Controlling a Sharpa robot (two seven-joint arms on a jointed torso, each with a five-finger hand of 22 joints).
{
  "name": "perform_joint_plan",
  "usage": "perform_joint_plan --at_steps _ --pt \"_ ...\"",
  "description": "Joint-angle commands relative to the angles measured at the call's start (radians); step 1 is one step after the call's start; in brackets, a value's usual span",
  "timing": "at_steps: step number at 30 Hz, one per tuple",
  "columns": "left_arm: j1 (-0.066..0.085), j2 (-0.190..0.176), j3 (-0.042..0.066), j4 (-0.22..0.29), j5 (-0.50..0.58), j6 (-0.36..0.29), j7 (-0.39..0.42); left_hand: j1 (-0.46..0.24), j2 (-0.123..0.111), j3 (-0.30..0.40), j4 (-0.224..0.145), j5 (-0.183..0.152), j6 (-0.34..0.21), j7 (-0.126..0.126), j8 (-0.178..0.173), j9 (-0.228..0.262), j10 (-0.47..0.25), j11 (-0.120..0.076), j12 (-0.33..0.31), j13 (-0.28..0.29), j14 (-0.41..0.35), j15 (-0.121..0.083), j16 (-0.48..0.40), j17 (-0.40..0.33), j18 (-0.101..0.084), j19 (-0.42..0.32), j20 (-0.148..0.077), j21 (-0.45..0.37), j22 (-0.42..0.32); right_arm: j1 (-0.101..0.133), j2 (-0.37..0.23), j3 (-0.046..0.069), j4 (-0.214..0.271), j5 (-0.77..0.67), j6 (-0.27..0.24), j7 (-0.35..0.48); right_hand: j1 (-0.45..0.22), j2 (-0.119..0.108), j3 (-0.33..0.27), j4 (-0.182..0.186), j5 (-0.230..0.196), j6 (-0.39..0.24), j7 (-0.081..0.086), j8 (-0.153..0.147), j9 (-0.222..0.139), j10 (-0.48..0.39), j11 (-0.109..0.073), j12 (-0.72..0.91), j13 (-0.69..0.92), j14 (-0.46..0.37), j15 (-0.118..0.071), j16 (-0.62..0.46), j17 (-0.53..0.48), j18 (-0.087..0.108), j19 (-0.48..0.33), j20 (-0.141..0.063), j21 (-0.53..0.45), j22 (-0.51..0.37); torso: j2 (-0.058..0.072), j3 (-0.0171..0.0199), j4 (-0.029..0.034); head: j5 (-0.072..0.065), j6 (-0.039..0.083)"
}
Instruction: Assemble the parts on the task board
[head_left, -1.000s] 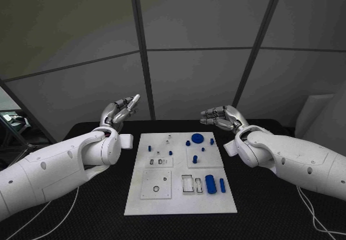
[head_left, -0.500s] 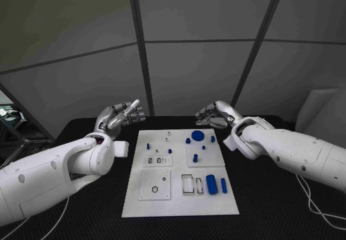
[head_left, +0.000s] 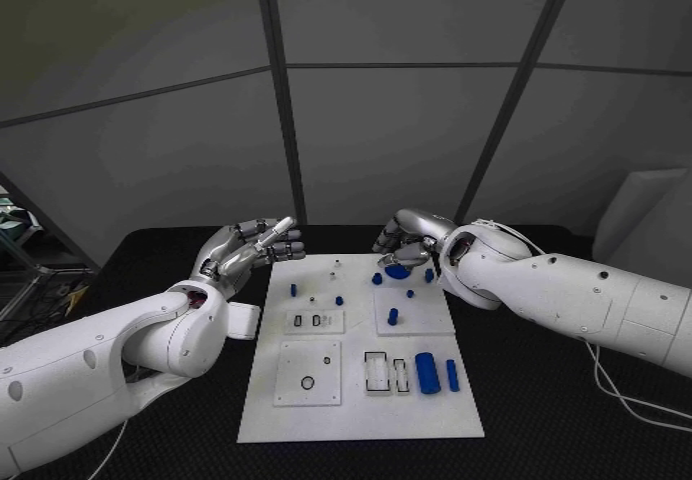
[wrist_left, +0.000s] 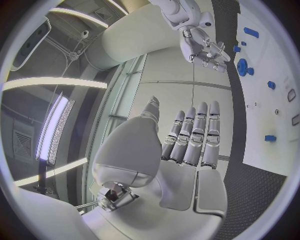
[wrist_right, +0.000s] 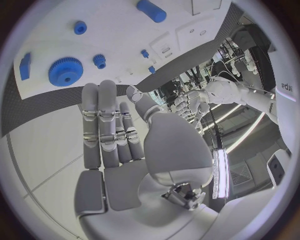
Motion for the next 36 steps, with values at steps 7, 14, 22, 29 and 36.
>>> perform_joint_plan --at_steps 7,14,22,29,36 --pt "0.002 0.002 0.001 0.01 -0.023 0.036 -0.008 0.002 0.004 -0.002 -0.007 0.002 0.011 0.047 0.001 -0.001 0.01 -0.002 -0.006 -0.001 0.003 0.0 -0.008 -0.003 -0.004 0.007 0.001 0.004 -0.002 0.008 0.024 0.001 -0.009 -0.223 0.093 -0.127 -0.008 -0.019 0.017 0.003 -0.008 -0.016 0.01 -0.006 -0.002 -0.051 0.018 -0.001 0.001 0.032 0.013 0.384 0.386 -0.06 0.092 0.014 0.246 0.33 0.023 -0.0043 0.016 -0.014 0.001" --pt "0.002 0.003 0.001 0.014 -0.023 0.041 -0.011 0.001 0.004 -0.003 -0.008 0.002 0.012 0.047 0.0 -0.002 0.01 -0.001 -0.008 -0.001 0.001 0.001 -0.011 -0.004 -0.004 0.009 0.001 0.005 -0.002 0.008 0.04 0.001 -0.021 -0.243 0.136 -0.153 -0.001 -0.013 0.016 0.004 -0.007 -0.024 0.014 -0.006 -0.002 -0.07 0.023 -0.004 0.001 0.026 0.018 0.504 0.506 -0.071 0.113 0.023 0.314 0.421 0.025 -0.0044 0.0176 -0.013 -0.005" --pt "0.003 0.001 0.001 0.021 -0.023 0.043 -0.012 0.0 0.004 -0.004 -0.008 0.002 0.012 0.047 0.0 -0.002 0.011 -0.001 -0.009 -0.002 0.0 0.001 -0.012 -0.004 -0.004 0.009 0.001 0.005 -0.002 0.009 0.056 0.001 -0.039 -0.247 0.159 -0.157 0.001 -0.008 0.015 0.005 -0.007 -0.026 0.015 -0.006 -0.002 -0.075 0.024 -0.003 0.001 0.026 0.019 0.539 0.545 -0.074 0.119 0.026 0.332 0.446 0.028 -0.0043 0.017 -0.009 -0.008" --pt "0.003 -0.001 0.001 0.024 -0.023 0.044 -0.014 0.0 0.004 -0.005 -0.009 0.001 0.013 0.047 0.0 -0.002 0.011 -0.001 -0.01 -0.002 -0.001 0.001 -0.013 -0.004 -0.004 0.01 0.001 0.006 -0.002 0.009 0.065 0.001 -0.055 -0.248 0.176 -0.159 0.001 -0.003 0.017 0.006 -0.006 -0.028 0.015 -0.006 -0.002 -0.072 0.024 -0.002 0.002 0.025 0.019 0.559 0.565 -0.077 0.125 0.027 0.345 0.464 0.03 -0.0041 0.0184 -0.009 -0.014" --pt "0.003 -0.001 0.001 0.023 -0.023 0.045 -0.016 -0.001 0.004 -0.005 -0.009 0.001 0.013 0.048 -0.001 -0.002 0.011 -0.001 -0.011 -0.002 -0.001 0.001 -0.014 -0.005 -0.004 0.011 0.001 0.006 -0.002 0.009 0.072 0.0 -0.069 -0.24 0.191 -0.151 0.001 0.008 0.024 0.008 -0.005 -0.025 0.014 -0.005 -0.002 -0.063 0.023 -0.002 0.002 0.023 0.018 0.576 0.579 -0.079 0.129 0.028 0.357 0.481 0.03 -0.0041 0.0155 -0.002 -0.018"
